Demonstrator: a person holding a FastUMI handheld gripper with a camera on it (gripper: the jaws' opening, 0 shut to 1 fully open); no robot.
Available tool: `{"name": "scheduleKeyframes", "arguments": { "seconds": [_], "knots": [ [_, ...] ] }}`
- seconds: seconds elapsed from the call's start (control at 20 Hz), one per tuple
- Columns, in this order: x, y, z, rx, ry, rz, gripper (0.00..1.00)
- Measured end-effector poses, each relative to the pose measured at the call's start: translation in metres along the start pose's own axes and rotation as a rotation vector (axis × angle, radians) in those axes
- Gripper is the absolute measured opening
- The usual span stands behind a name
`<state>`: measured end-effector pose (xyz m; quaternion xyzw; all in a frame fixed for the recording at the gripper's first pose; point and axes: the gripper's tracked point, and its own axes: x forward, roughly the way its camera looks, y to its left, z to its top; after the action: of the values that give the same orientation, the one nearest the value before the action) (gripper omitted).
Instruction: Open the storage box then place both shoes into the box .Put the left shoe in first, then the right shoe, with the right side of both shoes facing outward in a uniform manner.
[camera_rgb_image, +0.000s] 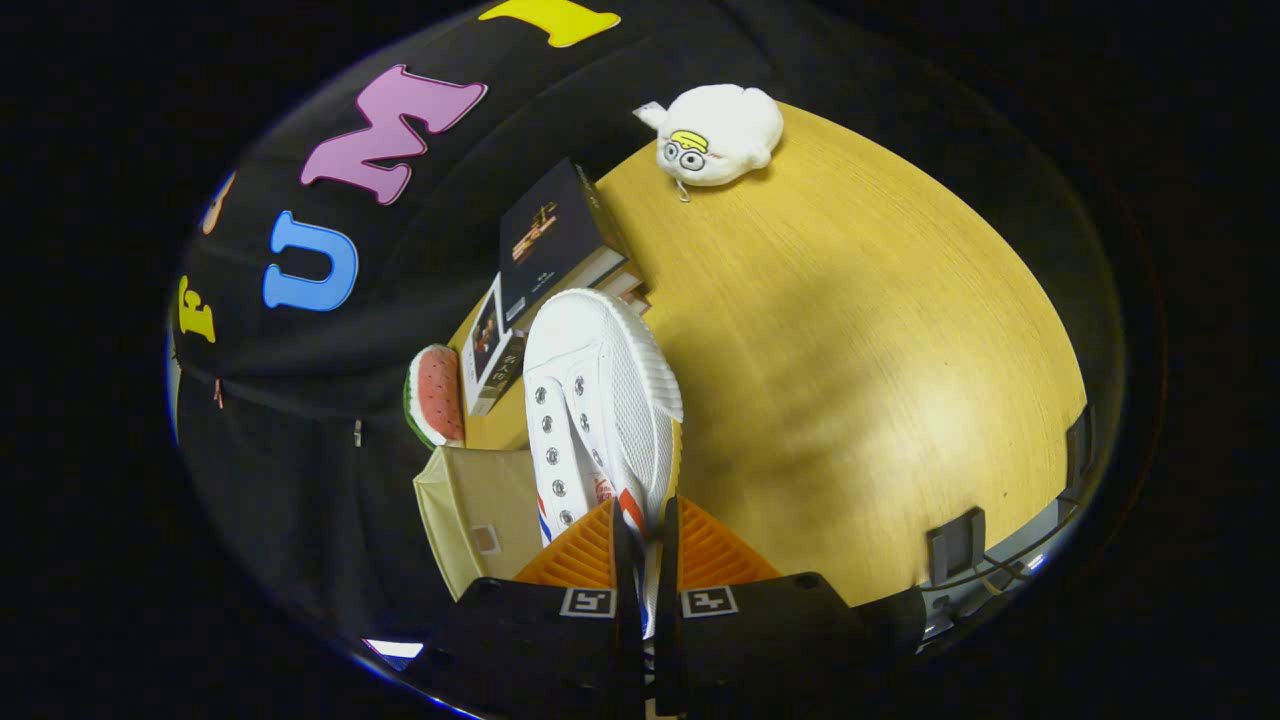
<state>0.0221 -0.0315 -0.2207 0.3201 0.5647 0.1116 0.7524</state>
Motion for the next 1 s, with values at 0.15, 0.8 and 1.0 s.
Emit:
{"name": "scheduleKeyframes", "arguments": {
  "seconds": [0.15, 0.8, 1.0],
  "knots": [
    [-0.006, 0.049, -0.02, -0.004, -0.017, 0.042, 0.09],
    [0.036, 0.195, -0.118, -0.147, 0.019, 0.117, 0.09],
    [0.06, 0.207, -0.143, -0.187, 0.055, 0.103, 0.09]
  ]
}}
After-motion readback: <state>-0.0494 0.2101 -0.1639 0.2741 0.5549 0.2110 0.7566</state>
